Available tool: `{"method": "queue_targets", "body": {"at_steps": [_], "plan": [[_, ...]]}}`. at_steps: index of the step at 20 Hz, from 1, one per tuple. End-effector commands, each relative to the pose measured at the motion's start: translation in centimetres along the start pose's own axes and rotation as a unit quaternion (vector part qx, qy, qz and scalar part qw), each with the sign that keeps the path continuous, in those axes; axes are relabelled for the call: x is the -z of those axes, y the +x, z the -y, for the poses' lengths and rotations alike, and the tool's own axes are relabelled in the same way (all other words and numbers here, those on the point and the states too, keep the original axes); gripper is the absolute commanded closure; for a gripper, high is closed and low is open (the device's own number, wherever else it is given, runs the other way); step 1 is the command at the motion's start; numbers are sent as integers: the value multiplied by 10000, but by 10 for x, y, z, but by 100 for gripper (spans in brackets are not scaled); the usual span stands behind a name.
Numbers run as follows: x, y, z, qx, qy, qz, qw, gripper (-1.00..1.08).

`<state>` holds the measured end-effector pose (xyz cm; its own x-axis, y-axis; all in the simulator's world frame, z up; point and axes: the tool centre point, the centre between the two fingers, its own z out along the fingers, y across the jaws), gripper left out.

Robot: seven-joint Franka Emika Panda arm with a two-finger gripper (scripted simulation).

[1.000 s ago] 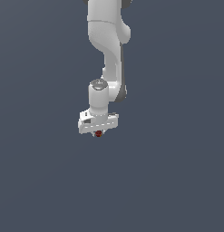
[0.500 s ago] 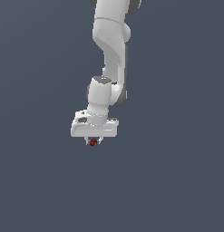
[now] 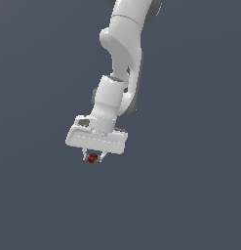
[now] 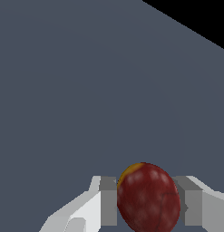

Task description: Pick up the object and move it to a goal position.

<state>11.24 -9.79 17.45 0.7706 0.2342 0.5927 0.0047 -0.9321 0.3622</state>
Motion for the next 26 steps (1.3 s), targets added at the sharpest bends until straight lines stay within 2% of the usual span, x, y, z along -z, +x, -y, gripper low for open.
{"method": "queue_targets", "body": {"at_steps": [1,7,13,18,26], "plan": [[6,18,-10,-86,-186,-237,9995,108],[25,58,-32,-292,-623,-777,9946,108],[50,96,-55,-506,-1069,-1324,9841,108],[76,124,-75,-692,-1453,-1785,9707,108],[121,158,-102,-972,-2014,-2434,9438,108]]}}
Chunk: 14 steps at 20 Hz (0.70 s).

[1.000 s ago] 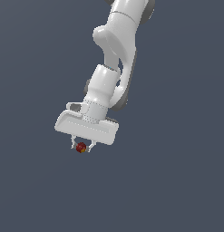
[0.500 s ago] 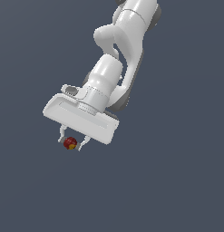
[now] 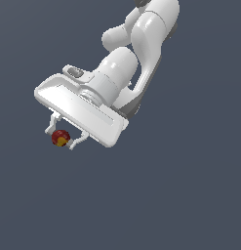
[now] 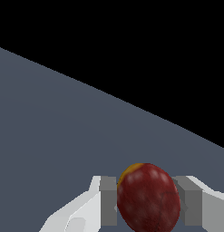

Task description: Pick up the object and move it to a goal position.

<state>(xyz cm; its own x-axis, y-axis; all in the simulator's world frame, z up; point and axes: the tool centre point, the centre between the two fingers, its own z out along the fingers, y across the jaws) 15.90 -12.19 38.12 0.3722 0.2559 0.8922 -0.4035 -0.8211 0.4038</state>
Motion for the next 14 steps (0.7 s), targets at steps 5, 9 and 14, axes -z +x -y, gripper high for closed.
{"method": "queue_targets", "body": {"at_steps": [5,9,14], "plan": [[10,29,-20,-172,-365,-393,9984,108],[14,38,-27,-233,-500,-525,9971,108],[16,41,-32,-261,-575,-573,9964,108]]}}
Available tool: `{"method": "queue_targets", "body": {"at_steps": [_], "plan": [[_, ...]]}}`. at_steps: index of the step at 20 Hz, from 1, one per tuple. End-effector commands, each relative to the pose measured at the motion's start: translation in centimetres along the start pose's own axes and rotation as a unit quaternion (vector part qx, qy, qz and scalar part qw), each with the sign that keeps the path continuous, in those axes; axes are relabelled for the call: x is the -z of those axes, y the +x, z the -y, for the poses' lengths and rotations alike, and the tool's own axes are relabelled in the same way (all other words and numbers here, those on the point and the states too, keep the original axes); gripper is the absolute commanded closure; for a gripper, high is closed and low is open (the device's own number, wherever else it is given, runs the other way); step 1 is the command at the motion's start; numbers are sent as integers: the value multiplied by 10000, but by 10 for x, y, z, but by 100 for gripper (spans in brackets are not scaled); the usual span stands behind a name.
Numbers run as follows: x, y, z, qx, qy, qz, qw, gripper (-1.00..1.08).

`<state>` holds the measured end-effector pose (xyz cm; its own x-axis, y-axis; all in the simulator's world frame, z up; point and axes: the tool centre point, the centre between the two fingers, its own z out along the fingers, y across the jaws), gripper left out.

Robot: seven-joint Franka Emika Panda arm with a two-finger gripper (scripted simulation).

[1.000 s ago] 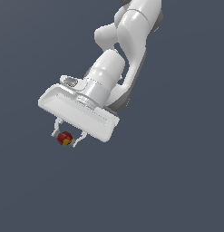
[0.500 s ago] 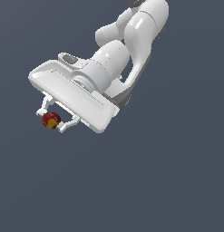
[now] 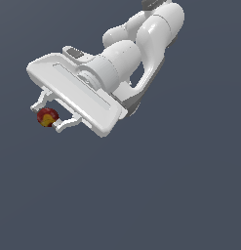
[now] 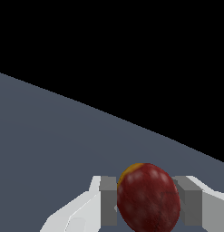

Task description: Pick up the object and move it to a goal position.

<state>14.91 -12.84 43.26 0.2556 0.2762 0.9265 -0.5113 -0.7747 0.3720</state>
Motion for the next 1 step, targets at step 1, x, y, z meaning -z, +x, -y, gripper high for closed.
{"method": "queue_targets", "body": {"at_steps": [1], "plan": [[0,0,-2,-7,-25,-10,10000,108]]}}
